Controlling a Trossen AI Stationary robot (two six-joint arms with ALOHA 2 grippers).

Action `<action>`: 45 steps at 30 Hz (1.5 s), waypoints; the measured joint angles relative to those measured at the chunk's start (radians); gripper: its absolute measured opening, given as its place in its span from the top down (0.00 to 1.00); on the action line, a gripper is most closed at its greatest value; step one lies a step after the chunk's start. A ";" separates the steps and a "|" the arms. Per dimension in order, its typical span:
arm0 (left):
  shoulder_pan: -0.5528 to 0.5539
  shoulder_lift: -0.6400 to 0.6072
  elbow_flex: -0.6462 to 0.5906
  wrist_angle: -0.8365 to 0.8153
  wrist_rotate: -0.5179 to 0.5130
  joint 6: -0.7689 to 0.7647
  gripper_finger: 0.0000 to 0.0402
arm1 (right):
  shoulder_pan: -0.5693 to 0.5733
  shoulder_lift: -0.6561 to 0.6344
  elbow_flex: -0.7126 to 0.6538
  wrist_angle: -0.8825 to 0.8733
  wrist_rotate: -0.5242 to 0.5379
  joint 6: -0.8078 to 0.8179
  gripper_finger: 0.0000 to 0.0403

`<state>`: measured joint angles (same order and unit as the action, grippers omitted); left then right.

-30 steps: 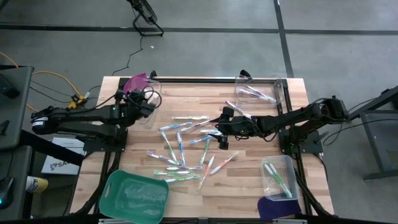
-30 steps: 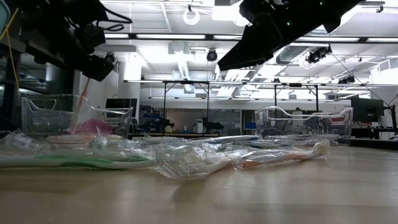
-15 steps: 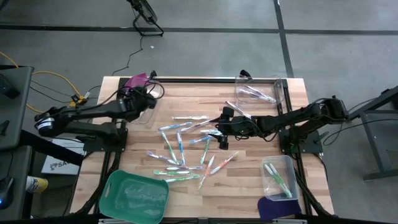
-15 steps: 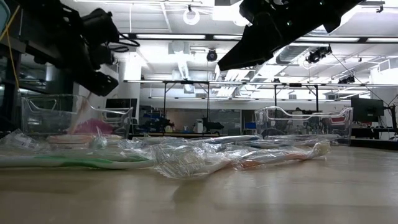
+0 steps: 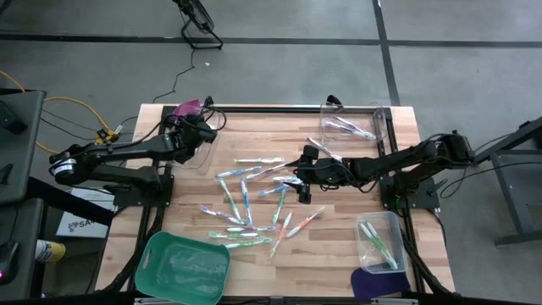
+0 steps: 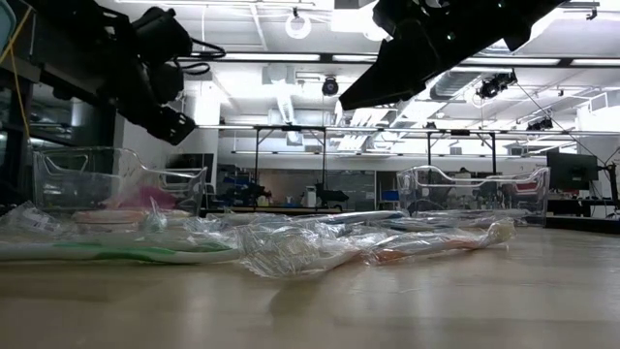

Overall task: Pick & Place Toothbrushes
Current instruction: Put the green toothbrush into the white bin

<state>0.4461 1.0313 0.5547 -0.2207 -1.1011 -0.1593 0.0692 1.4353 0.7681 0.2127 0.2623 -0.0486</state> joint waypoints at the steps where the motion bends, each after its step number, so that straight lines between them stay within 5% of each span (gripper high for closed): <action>1: 0.000 0.000 0.007 0.001 -0.009 0.001 0.63 | 0.000 0.000 0.000 0.000 0.000 0.000 0.32; 8: -0.001 0.000 0.042 0.003 -0.023 0.082 0.63 | 0.000 0.000 0.000 -0.012 0.001 0.000 0.32; 15: -0.002 -0.008 0.042 0.004 0.177 0.124 0.63 | 0.012 -0.028 0.000 -0.109 0.157 -0.003 0.32; 30: -0.234 -0.045 0.042 0.263 0.268 0.603 0.63 | 0.069 -0.372 0.000 -0.595 0.169 0.348 0.32; 39: -0.244 -0.045 0.042 0.283 0.682 0.727 0.63 | 0.068 -0.300 0.000 -0.628 0.153 0.381 0.32; 45: -0.243 -0.040 0.042 0.281 0.684 0.746 0.63 | 0.067 -0.220 0.000 -0.594 0.153 0.287 0.32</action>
<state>0.2028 0.9909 0.5968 0.0607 -0.4176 0.5865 0.1358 1.2152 0.7677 -0.3809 0.4152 0.2385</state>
